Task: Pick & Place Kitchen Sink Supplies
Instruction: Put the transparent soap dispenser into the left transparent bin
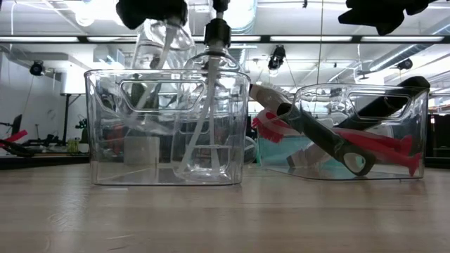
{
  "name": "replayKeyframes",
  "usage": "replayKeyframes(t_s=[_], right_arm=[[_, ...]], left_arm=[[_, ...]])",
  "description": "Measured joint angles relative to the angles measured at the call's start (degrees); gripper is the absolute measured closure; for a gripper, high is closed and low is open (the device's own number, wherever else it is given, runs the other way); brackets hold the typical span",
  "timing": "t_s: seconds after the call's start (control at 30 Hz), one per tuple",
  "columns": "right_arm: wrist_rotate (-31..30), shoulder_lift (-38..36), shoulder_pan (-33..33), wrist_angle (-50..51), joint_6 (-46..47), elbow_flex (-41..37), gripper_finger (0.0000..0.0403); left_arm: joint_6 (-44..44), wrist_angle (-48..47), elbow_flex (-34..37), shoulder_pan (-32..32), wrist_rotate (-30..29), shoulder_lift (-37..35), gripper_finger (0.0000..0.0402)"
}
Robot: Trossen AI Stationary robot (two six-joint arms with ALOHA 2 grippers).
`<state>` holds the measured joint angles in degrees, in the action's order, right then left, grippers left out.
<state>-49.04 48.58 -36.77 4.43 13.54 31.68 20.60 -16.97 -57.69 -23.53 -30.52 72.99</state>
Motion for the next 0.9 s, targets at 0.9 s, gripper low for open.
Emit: replayKeyframes(t_s=[0.9], right_arm=[[0.07, 0.00, -0.09, -0.04, -0.66, 0.00, 0.0181]], left_arm=[[8.30, 2.51, 0.04, -1.27, -0.61, 8.39, 0.0217]])
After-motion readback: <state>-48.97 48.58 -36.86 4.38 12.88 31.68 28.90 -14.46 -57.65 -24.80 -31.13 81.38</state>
